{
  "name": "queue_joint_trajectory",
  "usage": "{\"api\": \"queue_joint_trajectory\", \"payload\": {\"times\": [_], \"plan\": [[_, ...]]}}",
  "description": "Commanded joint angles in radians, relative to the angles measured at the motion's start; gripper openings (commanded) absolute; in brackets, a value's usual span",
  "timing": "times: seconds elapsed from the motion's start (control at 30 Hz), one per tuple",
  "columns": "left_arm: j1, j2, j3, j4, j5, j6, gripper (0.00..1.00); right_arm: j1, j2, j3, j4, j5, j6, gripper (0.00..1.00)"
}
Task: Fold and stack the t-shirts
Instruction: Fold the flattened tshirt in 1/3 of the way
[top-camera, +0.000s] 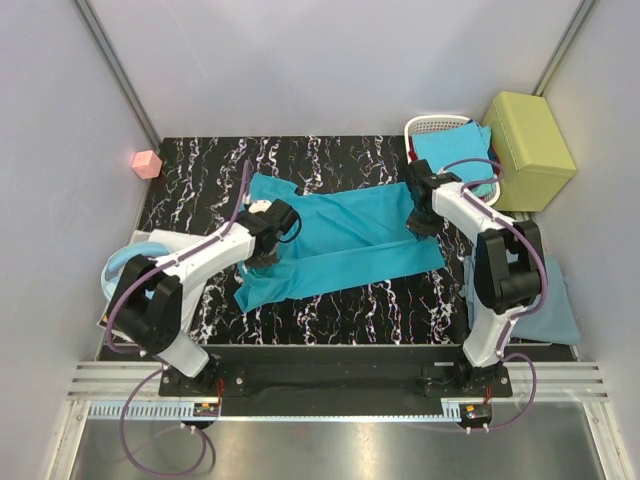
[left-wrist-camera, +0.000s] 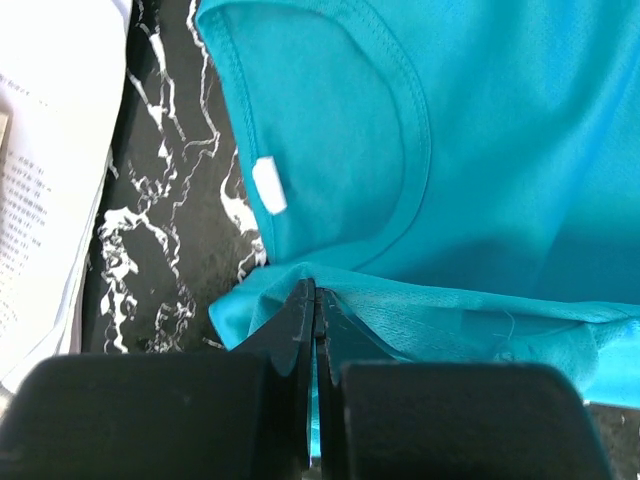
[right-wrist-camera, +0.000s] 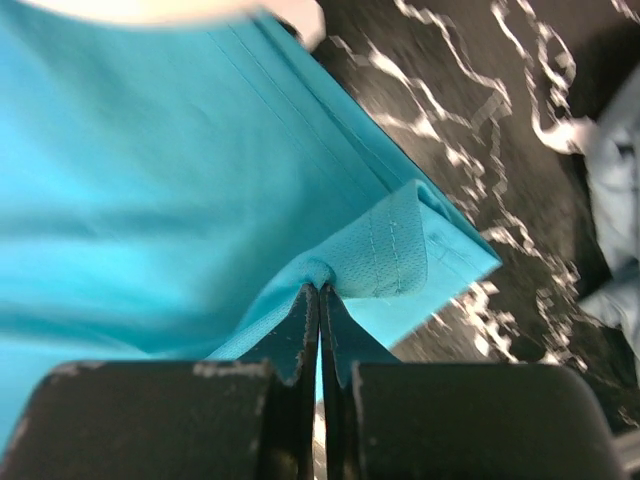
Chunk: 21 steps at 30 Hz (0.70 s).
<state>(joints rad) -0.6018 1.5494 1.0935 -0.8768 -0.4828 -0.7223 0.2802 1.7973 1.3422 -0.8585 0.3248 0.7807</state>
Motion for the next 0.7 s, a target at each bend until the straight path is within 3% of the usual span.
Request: {"api": "queue_joint_trajectory", "payload": {"times": [0.0, 0.27, 0.37, 0.43, 0.5, 0.57, 0.6, 0.67], "plan": [[0.022, 0.049, 0.039, 0.055, -0.01, 0.035, 0.0, -0.006, 0.08, 0.095, 0.015, 0.057, -0.009, 0.0], [0.077, 0.124, 0.052, 0.099, -0.002, 0.058, 0.0, -0.007, 0.203, 0.172, 0.029, 0.069, -0.027, 0.0], [0.08, 0.153, 0.072, 0.102, -0.002, 0.07, 0.11, -0.006, 0.226, 0.192, 0.039, 0.068, -0.047, 0.03], [0.08, 0.159, 0.08, 0.11, -0.013, 0.07, 0.17, -0.007, 0.215, 0.186, 0.065, 0.074, -0.061, 0.17], [0.08, 0.155, 0.078, 0.122, -0.029, 0.073, 0.18, -0.006, 0.208, 0.183, 0.088, 0.076, -0.073, 0.24], [0.082, 0.149, 0.091, 0.125, -0.042, 0.077, 0.26, -0.004, 0.197, 0.19, 0.093, 0.086, -0.084, 0.39], [0.08, 0.141, 0.095, 0.124, -0.052, 0.078, 0.32, 0.0, 0.191, 0.195, 0.095, 0.103, -0.087, 0.45], [0.08, 0.088, 0.098, 0.121, -0.069, 0.073, 0.55, 0.008, 0.149, 0.196, 0.093, 0.129, -0.1, 0.61]]}}
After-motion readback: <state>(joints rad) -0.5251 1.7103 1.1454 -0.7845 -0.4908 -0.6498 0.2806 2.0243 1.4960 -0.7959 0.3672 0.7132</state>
